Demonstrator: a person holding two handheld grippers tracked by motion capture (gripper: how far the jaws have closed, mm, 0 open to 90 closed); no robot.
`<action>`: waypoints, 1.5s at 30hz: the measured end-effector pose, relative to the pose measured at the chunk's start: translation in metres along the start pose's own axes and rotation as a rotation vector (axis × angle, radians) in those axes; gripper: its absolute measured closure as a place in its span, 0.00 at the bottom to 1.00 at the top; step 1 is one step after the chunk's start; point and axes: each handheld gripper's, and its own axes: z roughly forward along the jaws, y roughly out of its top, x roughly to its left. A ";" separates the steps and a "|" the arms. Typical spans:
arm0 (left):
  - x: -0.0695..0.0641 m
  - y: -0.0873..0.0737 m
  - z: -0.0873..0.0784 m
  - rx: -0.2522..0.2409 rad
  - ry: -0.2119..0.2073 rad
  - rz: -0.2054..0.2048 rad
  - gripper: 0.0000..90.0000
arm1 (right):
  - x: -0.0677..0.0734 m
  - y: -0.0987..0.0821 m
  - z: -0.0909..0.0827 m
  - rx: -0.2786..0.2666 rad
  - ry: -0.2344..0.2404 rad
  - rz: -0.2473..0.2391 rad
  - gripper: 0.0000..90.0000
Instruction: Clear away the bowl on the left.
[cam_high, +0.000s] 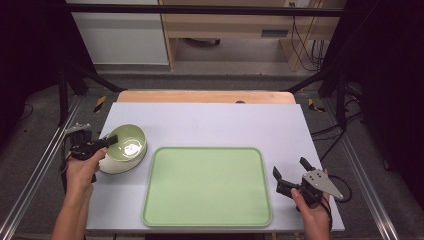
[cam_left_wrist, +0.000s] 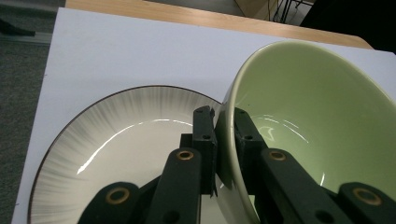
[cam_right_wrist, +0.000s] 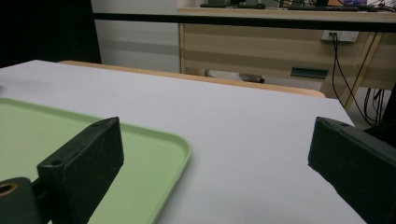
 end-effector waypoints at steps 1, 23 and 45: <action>-0.003 0.000 0.001 0.003 -0.005 0.005 0.91 | 0.000 0.000 -0.001 0.001 -0.001 0.006 0.04; -0.014 0.006 -0.003 0.007 -0.031 0.042 0.91 | 0.004 0.002 0.000 -0.067 -0.016 -0.104 0.05; -0.039 0.002 0.009 0.038 -0.102 0.079 0.91 | 0.002 0.003 -0.002 -0.081 -0.039 -0.089 0.06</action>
